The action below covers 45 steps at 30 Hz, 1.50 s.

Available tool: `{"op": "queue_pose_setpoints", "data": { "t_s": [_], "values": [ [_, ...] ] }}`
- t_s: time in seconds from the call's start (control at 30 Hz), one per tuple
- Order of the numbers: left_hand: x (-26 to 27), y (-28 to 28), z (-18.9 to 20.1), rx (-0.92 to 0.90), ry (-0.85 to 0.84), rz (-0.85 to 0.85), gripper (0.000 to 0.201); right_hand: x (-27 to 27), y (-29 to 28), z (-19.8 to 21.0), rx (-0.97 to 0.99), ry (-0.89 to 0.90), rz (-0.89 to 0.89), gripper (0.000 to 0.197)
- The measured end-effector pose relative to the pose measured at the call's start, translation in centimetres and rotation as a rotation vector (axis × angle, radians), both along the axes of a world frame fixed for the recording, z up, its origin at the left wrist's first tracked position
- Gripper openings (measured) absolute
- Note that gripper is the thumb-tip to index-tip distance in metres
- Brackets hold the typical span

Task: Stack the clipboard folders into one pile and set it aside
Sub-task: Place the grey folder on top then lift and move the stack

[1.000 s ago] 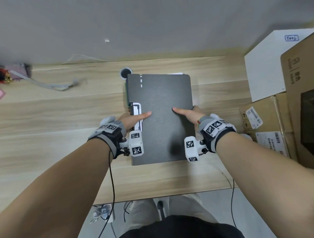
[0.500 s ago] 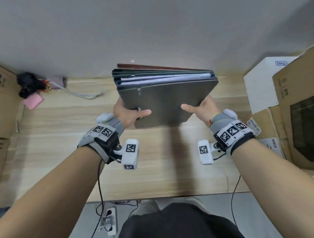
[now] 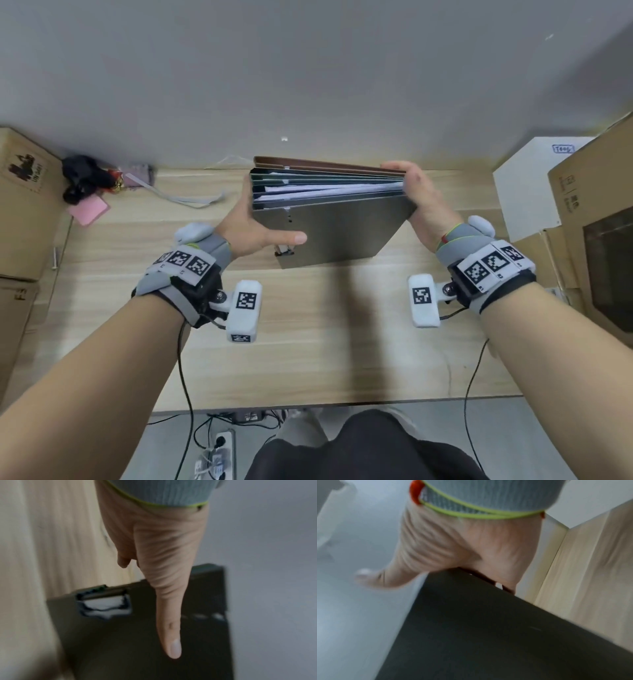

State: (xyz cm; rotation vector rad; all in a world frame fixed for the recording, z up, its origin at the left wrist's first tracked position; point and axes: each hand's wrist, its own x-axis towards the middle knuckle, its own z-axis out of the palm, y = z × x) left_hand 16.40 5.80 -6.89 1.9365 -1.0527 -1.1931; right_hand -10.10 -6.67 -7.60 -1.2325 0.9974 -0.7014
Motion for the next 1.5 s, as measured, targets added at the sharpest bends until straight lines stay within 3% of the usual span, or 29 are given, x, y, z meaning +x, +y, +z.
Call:
{"op": "queue_pose_setpoints", "data": {
  "t_s": [0.1,0.2,0.27,0.4,0.57,0.7,0.83,0.9,0.97,1.03,1.1,1.27,1.43,1.5],
  "values": [
    [-0.8,-0.7,1.0,0.001,-0.011,0.015,0.126,1.0,-0.3,0.6,0.017,0.003,-0.153,0.026],
    [-0.7,-0.7,0.5,-0.015,-0.008,0.031,0.123,1.1,-0.4,0.8,0.009,-0.003,-0.149,0.014],
    [-0.8,-0.5,0.1,-0.032,-0.023,0.044,0.110,0.8,-0.1,0.7,0.009,-0.016,-0.108,0.017],
    [-1.2,-0.7,-0.8,-0.012,-0.031,0.071,0.098,0.6,0.8,0.1,0.002,-0.038,-0.097,0.043],
    [-1.5,-0.3,-1.4,-0.033,-0.069,0.104,0.092,-0.2,0.7,-1.3,-0.011,-0.051,-0.111,0.042],
    [-1.1,-0.7,-3.6,0.070,-0.119,0.033,0.080,-1.3,0.7,-3.6,0.031,0.156,0.007,0.052],
    [-1.4,-0.5,-6.4,0.233,-0.085,0.000,0.043,-1.5,1.2,-6.3,0.141,0.406,0.118,0.054],
    [-1.8,-0.5,-7.3,0.271,-0.051,-0.013,0.044,-1.4,1.0,-7.8,0.153,0.484,0.120,0.065],
    [-2.0,-0.7,-7.7,0.221,-0.039,0.070,0.050,-1.4,0.6,-8.3,0.178,0.470,0.072,0.062],
    [-2.1,-1.3,-7.5,0.126,-0.046,0.134,0.051,-1.5,0.3,-7.9,0.193,0.403,-0.017,0.034],
    [-2.5,-2.3,-7.0,0.101,-0.035,0.111,0.045,-1.9,-0.1,-8.0,0.247,0.296,-0.058,0.021],
    [-4.2,-3.8,-6.4,0.212,0.134,0.191,0.046,-2.7,0.2,-7.6,0.369,0.192,-0.153,0.022],
    [-4.6,-3.1,-6.4,0.103,0.023,0.173,0.035,-3.6,-0.3,-7.6,0.265,0.226,-0.086,0.020],
    [-4.4,-2.7,-6.5,0.058,0.020,0.205,0.041,-3.9,-0.5,-7.3,0.207,0.276,-0.037,0.020]
  ]
}}
